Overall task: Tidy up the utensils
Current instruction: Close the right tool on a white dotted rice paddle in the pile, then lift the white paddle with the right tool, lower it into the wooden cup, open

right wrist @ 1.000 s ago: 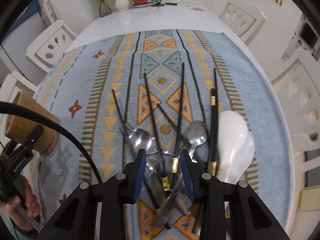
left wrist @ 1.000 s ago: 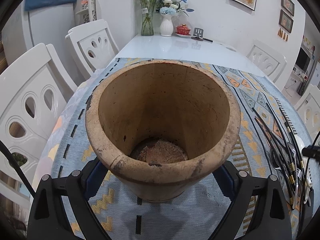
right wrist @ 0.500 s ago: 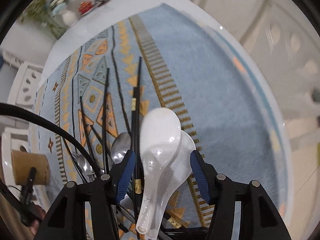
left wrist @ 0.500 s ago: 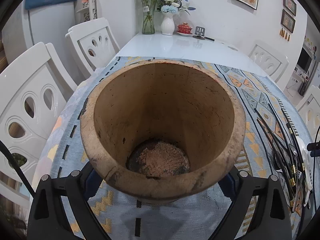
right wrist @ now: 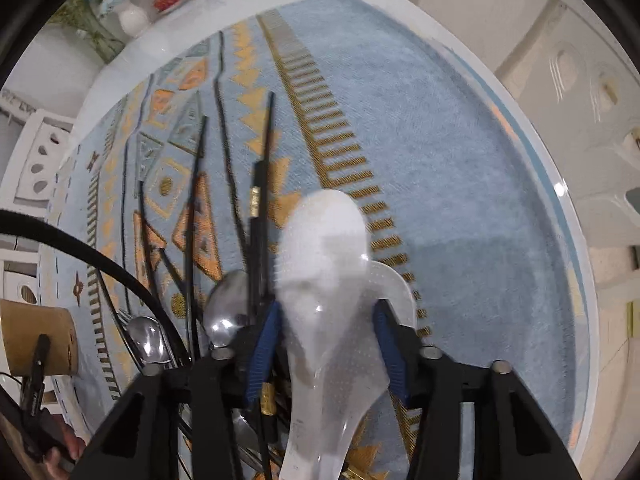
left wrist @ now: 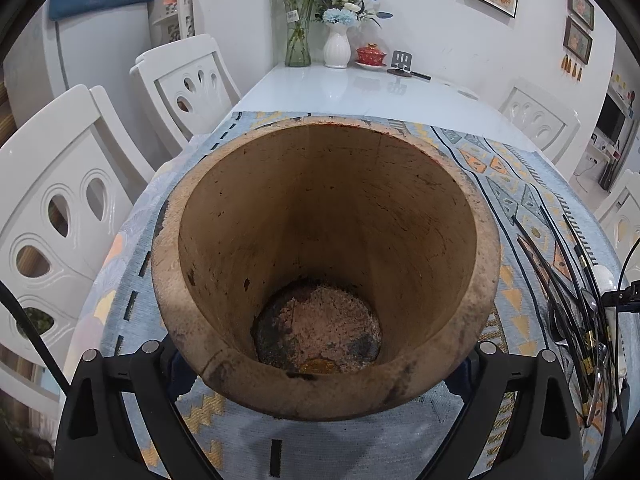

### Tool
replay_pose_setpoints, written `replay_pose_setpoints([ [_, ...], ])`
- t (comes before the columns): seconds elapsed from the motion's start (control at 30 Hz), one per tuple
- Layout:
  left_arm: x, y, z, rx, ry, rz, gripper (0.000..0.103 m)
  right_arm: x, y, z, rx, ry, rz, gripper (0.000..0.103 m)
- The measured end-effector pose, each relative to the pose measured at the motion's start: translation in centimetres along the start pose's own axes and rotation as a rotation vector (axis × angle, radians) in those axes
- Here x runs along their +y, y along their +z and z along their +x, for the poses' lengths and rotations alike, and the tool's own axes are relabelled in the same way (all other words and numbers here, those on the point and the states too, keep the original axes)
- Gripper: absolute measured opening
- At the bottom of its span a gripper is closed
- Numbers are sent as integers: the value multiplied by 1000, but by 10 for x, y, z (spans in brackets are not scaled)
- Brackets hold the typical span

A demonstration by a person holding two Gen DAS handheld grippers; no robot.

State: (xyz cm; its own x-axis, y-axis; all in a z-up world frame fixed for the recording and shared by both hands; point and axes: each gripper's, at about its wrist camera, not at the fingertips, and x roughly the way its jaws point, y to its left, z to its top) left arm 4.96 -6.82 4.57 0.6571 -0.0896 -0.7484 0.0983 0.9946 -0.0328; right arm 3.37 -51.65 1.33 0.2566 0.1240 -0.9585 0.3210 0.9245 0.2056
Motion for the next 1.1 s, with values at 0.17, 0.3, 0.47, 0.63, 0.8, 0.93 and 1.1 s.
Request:
replay_pose_setpoints([
  [0.17, -1, 0, 1, 3, -4, -3, 95, -1, -2, -3, 2, 12, 41, 30],
  [0.3, 1, -1, 1, 4, -6, -5, 95, 4, -1, -11, -1, 11, 25, 20],
  [0.47, 2, 0, 1, 5, -9, -7, 95, 15, 4, -6, 24, 19, 3, 16],
  [0.63, 2, 0, 1, 6, -10, -9, 95, 18, 18, 2, 46, 43, 7, 16],
  [0.8, 2, 0, 1, 6, -12, -7, 95, 18, 32, 17, 55, 35, 24, 16],
  [0.93, 2, 0, 1, 5, -12, -7, 95, 27, 32, 11, 0, -20, -5, 7],
  [1.1, 2, 1, 1, 5, -16, -6, 95, 40, 23, -29, -125, -32, -49, 7],
])
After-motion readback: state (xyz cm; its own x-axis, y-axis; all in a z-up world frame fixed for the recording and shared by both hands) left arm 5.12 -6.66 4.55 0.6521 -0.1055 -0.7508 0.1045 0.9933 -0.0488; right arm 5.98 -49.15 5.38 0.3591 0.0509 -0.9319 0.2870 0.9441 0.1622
